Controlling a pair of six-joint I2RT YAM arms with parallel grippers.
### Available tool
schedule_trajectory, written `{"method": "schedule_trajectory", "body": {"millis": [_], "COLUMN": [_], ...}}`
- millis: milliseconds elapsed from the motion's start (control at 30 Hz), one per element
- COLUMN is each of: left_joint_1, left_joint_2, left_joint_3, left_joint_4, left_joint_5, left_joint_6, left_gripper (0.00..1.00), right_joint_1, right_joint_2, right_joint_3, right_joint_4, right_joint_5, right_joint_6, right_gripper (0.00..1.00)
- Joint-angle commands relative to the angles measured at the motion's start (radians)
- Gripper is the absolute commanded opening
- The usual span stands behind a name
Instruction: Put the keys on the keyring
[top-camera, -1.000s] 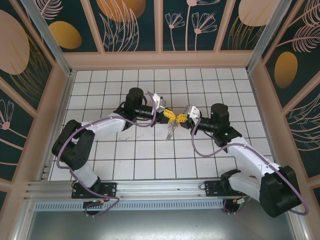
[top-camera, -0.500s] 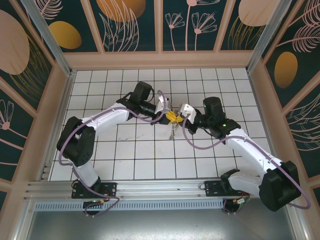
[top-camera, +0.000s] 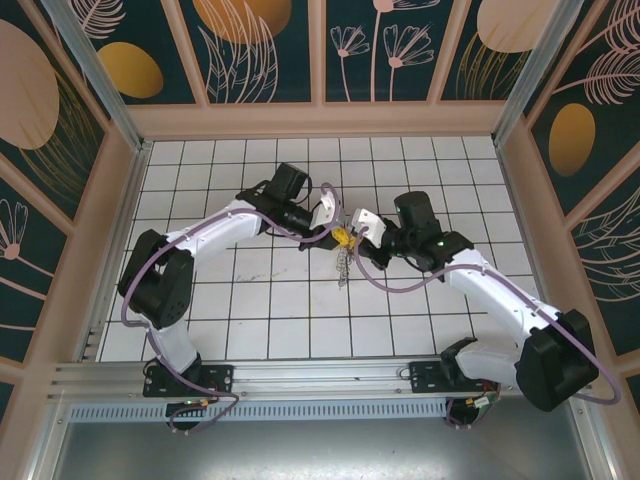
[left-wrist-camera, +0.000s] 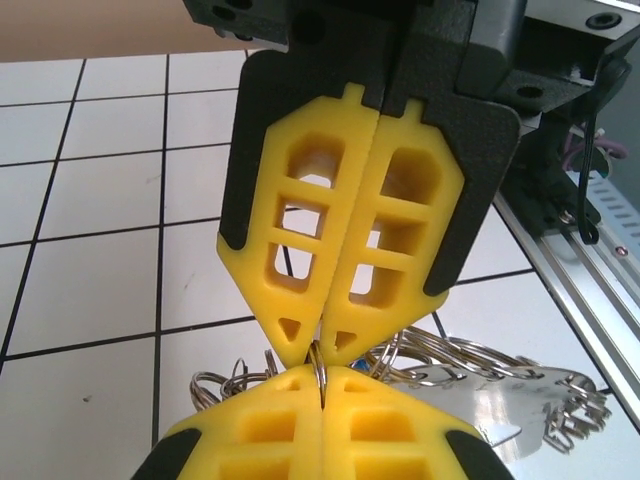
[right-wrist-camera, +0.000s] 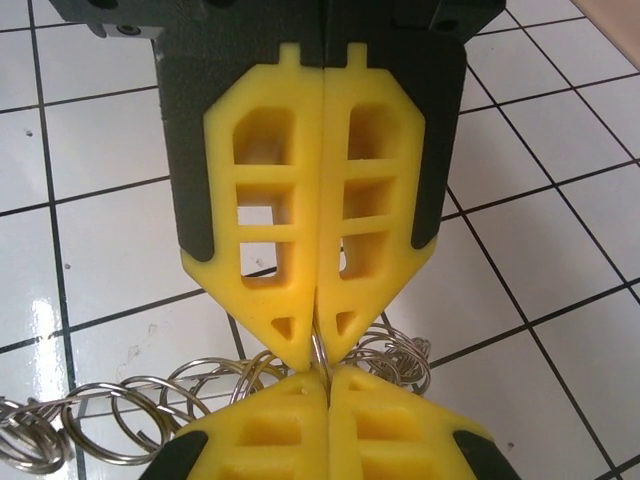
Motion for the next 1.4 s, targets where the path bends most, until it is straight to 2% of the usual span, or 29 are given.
{"method": "schedule_trajectory", "body": {"millis": [0, 33, 167, 300, 633, 733, 800, 1000, 1167, 1367], "left_joint_1": [-0.016, -0.015, -0.015, -0.015, -0.015, -0.015, -0.015, -0.015, -0.015, -0.015], "left_joint_2": [-0.041, -0.057, -0.115, -0.127, -0.131, -0.128, -0.126, -0.117, -0.084, -0.020], "left_joint_3": [-0.076, -0.100, -0.178, -0.201, -0.200, -0.201, -0.203, -0.174, -0.109, -0.044], "left_joint_4": [0.195, 0.258, 0.504, 0.637, 0.694, 0.710, 0.691, 0.462, 0.226, 0.057], "left_joint_5": [0.124, 0.141, 0.209, 0.262, 0.319, 0.304, 0.287, 0.200, 0.099, 0.031], "left_joint_6": [-0.131, -0.169, -0.330, -0.423, -0.459, -0.468, -0.452, -0.276, -0.121, -0.023], "left_gripper": [0.00, 0.00, 0.00, 0.00, 0.00, 0.00, 0.00, 0.00, 0.09, 0.15], "right_joint_1": [-0.014, -0.031, -0.084, -0.103, -0.118, -0.118, -0.118, -0.118, -0.108, -0.045], "right_joint_2": [-0.029, -0.042, -0.097, -0.120, -0.122, -0.099, -0.093, -0.107, -0.070, -0.016], "right_joint_3": [-0.005, -0.031, -0.151, -0.235, -0.336, -0.356, -0.341, -0.255, -0.110, 0.023], "right_joint_4": [0.144, 0.172, 0.317, 0.466, 0.792, 0.856, 0.831, 0.612, 0.299, 0.073], "right_joint_5": [-0.055, -0.085, -0.210, -0.249, -0.310, -0.304, -0.301, -0.262, -0.195, -0.055], "right_joint_6": [-0.001, 0.013, 0.061, 0.120, 0.276, 0.308, 0.302, 0.196, 0.066, -0.017], "right_gripper": [0.04, 0.08, 0.12, 0.16, 0.14, 0.07, 0.00, 0.00, 0.00, 0.00]}}
